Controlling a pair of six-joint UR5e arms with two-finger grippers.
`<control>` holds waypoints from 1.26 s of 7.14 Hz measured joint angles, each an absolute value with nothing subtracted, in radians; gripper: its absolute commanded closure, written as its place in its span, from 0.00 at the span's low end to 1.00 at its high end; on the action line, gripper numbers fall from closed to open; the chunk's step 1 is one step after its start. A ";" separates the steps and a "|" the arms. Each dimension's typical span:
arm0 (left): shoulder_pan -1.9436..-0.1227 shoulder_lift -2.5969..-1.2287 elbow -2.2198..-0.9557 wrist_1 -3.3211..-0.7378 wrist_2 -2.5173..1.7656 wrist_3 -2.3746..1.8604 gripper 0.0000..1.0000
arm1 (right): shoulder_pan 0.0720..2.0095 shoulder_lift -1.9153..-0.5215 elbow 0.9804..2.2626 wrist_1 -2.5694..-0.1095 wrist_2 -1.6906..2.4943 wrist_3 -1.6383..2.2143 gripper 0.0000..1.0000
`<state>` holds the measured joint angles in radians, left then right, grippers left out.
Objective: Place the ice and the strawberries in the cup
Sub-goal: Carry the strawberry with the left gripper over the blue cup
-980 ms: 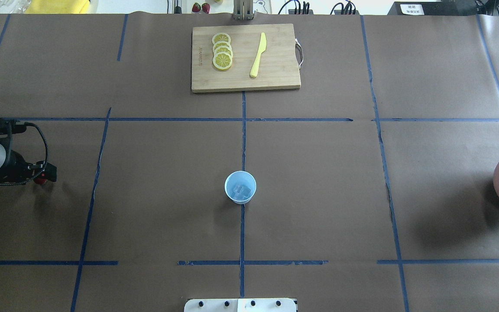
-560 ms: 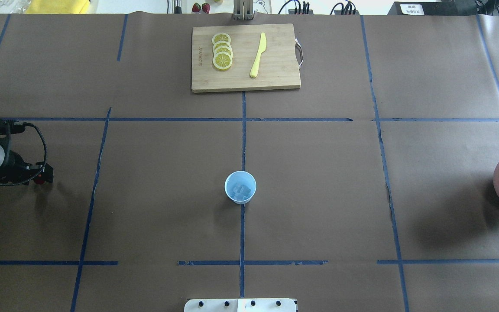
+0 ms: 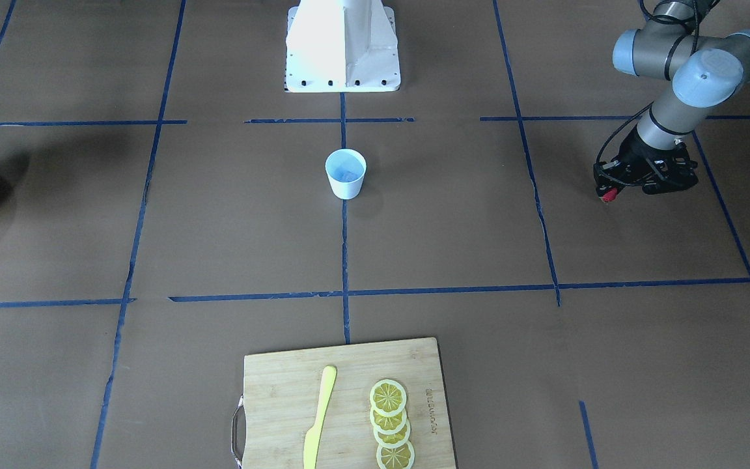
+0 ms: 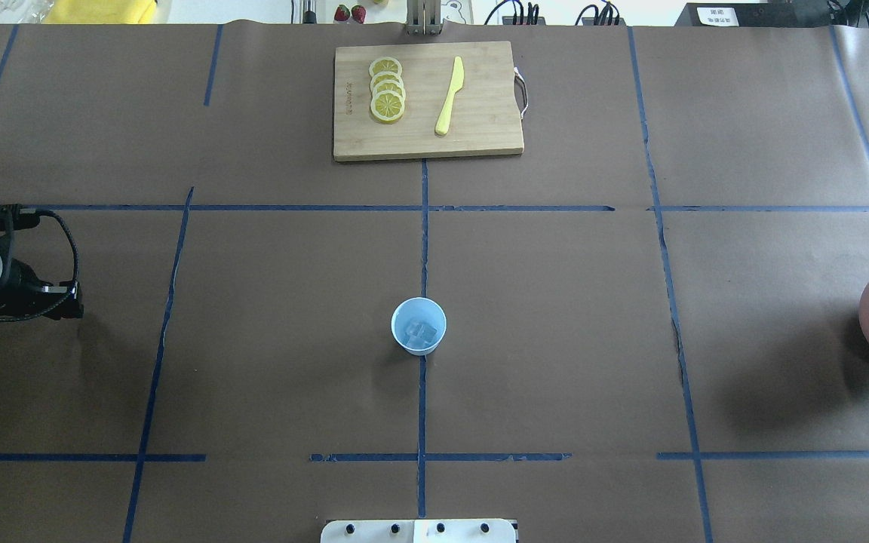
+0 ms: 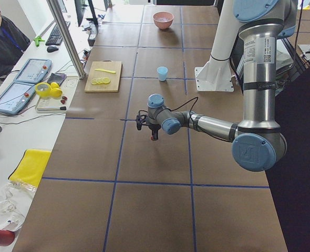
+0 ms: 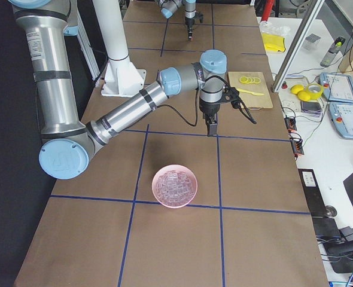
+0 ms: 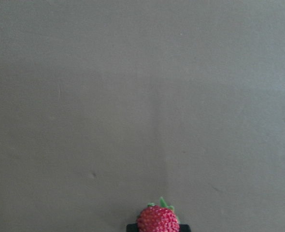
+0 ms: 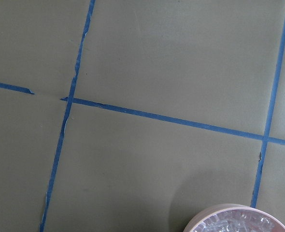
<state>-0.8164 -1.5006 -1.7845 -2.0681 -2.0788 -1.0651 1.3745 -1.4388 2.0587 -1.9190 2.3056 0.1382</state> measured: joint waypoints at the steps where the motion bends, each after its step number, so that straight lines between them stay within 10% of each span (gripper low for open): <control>1: -0.838 -1.521 -1.845 -1.975 -2.106 -1.065 1.00 | 1.375 -1.440 2.058 -1.919 2.306 0.137 0.00; 5: -0.798 -1.924 -2.032 -1.392 -2.105 -1.212 1.00 | 1.413 -1.465 2.051 -1.919 2.307 0.116 0.00; 9: -0.546 -2.228 -1.918 -1.345 -1.949 -1.447 1.00 | 1.470 -1.482 2.014 -1.919 2.343 0.048 0.00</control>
